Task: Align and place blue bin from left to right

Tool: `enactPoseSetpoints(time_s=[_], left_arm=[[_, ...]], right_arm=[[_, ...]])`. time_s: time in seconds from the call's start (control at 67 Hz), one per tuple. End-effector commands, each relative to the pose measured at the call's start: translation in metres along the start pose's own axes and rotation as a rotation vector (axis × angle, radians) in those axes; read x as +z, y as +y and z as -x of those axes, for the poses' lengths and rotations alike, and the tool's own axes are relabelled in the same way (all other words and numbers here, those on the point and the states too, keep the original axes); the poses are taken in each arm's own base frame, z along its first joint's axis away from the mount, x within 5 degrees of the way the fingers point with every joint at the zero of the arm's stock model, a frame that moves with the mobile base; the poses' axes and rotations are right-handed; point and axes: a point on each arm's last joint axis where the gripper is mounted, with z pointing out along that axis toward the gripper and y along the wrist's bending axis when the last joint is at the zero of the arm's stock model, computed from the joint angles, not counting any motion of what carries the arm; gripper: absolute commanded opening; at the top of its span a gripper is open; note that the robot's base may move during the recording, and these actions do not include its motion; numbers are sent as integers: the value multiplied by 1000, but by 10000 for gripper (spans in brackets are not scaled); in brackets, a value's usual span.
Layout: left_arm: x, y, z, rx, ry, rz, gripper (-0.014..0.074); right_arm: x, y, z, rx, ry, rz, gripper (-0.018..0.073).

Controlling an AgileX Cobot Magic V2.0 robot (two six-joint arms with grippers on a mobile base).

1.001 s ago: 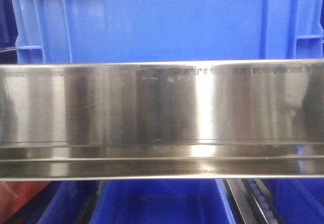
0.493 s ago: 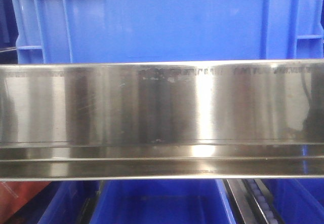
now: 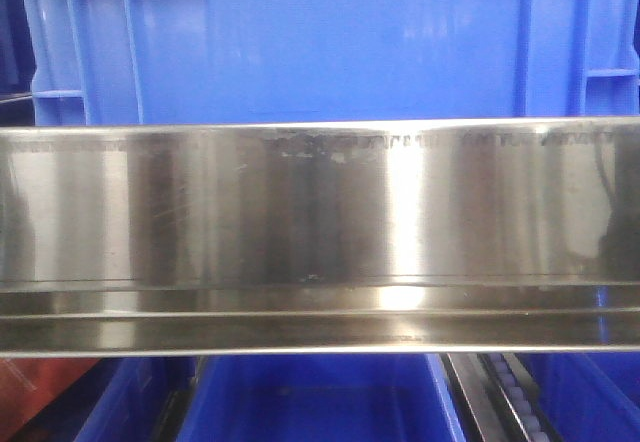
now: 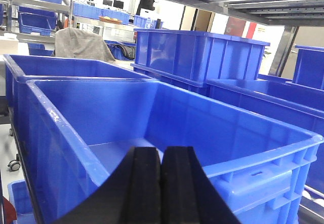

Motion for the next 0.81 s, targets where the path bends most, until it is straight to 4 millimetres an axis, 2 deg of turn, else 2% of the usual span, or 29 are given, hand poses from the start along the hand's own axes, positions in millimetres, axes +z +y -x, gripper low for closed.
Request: enactPoseSetpoints(time_s=[0.0, 0.329, 0.433, 0.597, 0.792], left_arm=[[-2, -2, 3, 0, -22, -20, -111], [-2, -2, 3, 6, -20, -19, -111], [-3, 3, -1, 11, 26, 29, -111], [-17, 20, -24, 143, 91, 154, -111], [-43, 38, -59, 214, 44, 290, -111]], right_arm=[[-1, 0, 2, 5, -28, -4, -70], [-1, 0, 2, 5, -28, -4, -70], [-1, 0, 2, 5, -28, -4, -70], [-1, 0, 2, 5, -28, -4, -70], [-1, 0, 3, 5, -30, -4, -70]])
